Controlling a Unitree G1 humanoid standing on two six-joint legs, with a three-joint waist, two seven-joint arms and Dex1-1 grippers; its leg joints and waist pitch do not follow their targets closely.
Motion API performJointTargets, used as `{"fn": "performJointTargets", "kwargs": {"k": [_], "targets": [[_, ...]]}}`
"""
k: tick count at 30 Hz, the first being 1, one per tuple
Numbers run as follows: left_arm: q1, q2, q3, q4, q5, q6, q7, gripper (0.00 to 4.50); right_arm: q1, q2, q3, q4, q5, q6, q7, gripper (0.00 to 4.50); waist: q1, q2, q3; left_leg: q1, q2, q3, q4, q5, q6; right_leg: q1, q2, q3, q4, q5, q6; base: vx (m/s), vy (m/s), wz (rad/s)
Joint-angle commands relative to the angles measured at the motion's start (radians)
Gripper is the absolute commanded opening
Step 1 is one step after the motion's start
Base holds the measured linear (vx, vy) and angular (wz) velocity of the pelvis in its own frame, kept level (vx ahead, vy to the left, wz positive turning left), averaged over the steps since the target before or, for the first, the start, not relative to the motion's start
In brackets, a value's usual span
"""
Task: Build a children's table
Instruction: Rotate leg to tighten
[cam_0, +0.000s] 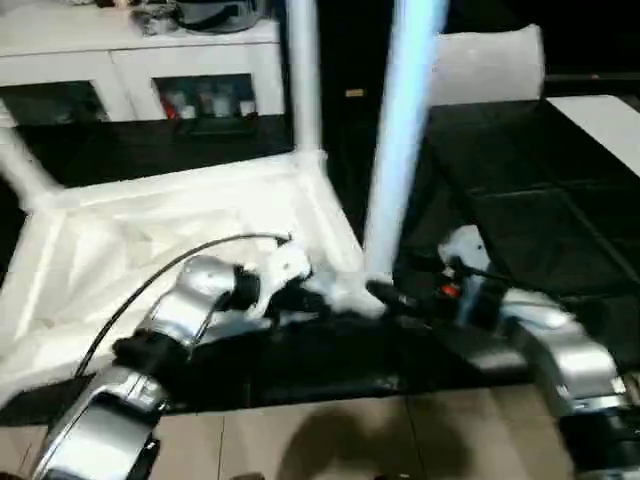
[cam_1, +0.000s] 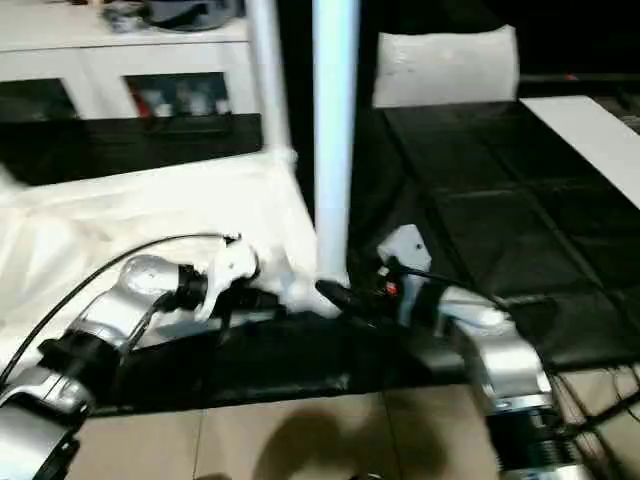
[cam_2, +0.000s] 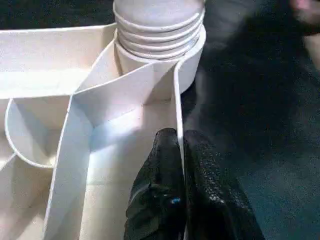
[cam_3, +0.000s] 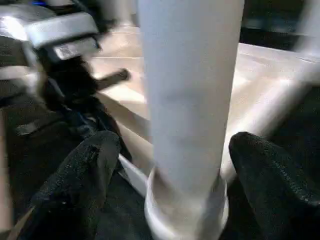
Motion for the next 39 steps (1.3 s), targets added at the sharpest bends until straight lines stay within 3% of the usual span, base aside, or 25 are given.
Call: {"fn": "performJointTargets", "kwargs": {"k": [1,3,5,8,10,12,20,21,26,35,37,39], "targets": [[0.007,0.009,-0.035,-0.038,-0.017,-0.025,-0.089,0.00,-0.005,-0.020,0.020,-0.025,0.024,0.014,0.069,3.89,0.005,-0.012,-0.057,0.005,0.056,-0.013,-0.068,-0.182,0.087,0.051,-0.078,0.058,-0.085,-0.412,-0.114,0.000,0.000,0.00],[0.016,0.038,-0.047,-0.044,-0.016,-0.053,-0.144,0.00,-0.011,-0.056,0.046,-0.017,0.024,0.007,0.142,3.89,0.012,-0.016,-0.058,0.003,0.061,-0.015,-0.070,-0.173,0.084,0.054,-0.079,0.059,-0.078,-0.394,-0.118,0.000,0.000,0.00],[0.024,0.068,-0.054,-0.062,-0.025,-0.054,-0.205,0.00,-0.020,-0.085,0.073,-0.015,0.026,0.014,0.213,3.89,0.016,-0.014,-0.058,0.002,0.061,-0.016,-0.071,-0.177,0.083,0.055,-0.079,0.058,-0.077,-0.391,-0.117,0.000,0.000,0.00],[0.028,0.095,-0.067,-0.083,-0.029,-0.059,-0.262,0.00,-0.034,-0.104,0.095,-0.016,0.049,0.042,0.282,3.53,0.022,-0.021,-0.057,0.002,0.059,-0.015,-0.071,-0.177,0.077,0.054,-0.082,0.059,-0.076,-0.405,-0.113,0.000,0.000,0.00],[0.028,0.109,-0.075,-0.091,-0.030,-0.066,-0.290,0.00,-0.041,-0.115,0.108,-0.017,0.060,0.058,0.317,3.51,0.024,-0.020,-0.057,0.003,0.062,-0.015,-0.071,-0.173,0.076,0.052,-0.082,0.060,-0.076,-0.408,-0.112,0.000,0.000,0.00],[0.026,0.122,-0.084,-0.094,-0.023,-0.077,-0.315,0.00,-0.053,-0.127,0.126,-0.008,0.057,0.060,0.356,3.17,0.027,-0.023,-0.057,0.001,0.062,-0.015,-0.071,-0.164,0.075,0.053,-0.081,0.060,-0.073,-0.395,-0.117,0.000,0.000,0.00],[0.020,0.129,-0.090,-0.088,-0.012,-0.094,-0.323,0.00,-0.075,-0.122,0.162,0.022,0.047,0.047,0.397,2.57,0.030,-0.025,-0.058,0.001,0.061,-0.016,-0.072,-0.169,0.061,0.054,-0.083,0.060,-0.074,-0.400,-0.112,0.000,0.000,0.00],[0.020,0.129,-0.090,-0.088,-0.011,-0.095,-0.322,0.00,-0.075,-0.121,0.162,0.023,0.047,0.047,0.397,2.32,0.030,-0.025,-0.058,0.002,0.061,-0.016,-0.072,-0.169,0.061,0.053,-0.083,0.060,-0.075,-0.401,-0.111,0.000,0.000,0.00],[0.023,0.128,-0.091,-0.086,-0.008,-0.091,-0.324,0.00,-0.083,-0.106,0.166,0.036,0.052,0.050,0.406,2.00,0.032,-0.025,-0.059,0.002,0.061,-0.016,-0.072,-0.166,0.059,0.053,-0.083,0.059,-0.074,-0.402,-0.112,0.000,0.000,0.00],[0.029,0.104,-0.063,-0.090,-0.034,-0.026,-0.283,0.00,-0.056,-0.096,0.151,0.018,0.081,0.078,0.394,1.93,0.033,-0.023,-0.058,0.003,0.060,-0.015,-0.072,-0.174,0.056,0.053,-0.081,0.058,-0.078,-0.423,-0.103,0.000,0.000,0.00],[0.012,0.068,-0.037,-0.074,-0.033,0.012,-0.199,0.00,-0.036,-0.059,0.115,0.011,0.076,0.078,0.287,1.93,0.034,-0.018,-0.057,0.004,0.060,-0.016,-0.072,-0.181,0.052,0.052,-0.082,0.059,-0.081,-0.426,-0.105,0.000,0.000,0.00],[-0.022,0.015,-0.001,-0.037,-0.021,0.075,-0.061,0.00,-0.025,0.020,0.079,0.021,0.016,0.063,0.076,1.93,0.026,-0.022,-0.052,0.006,0.054,-0.017,-0.075,-0.207,0.029,0.048,-0.081,0.054,-0.090,-0.484,-0.085,0.000,0.000,0.00]]}}
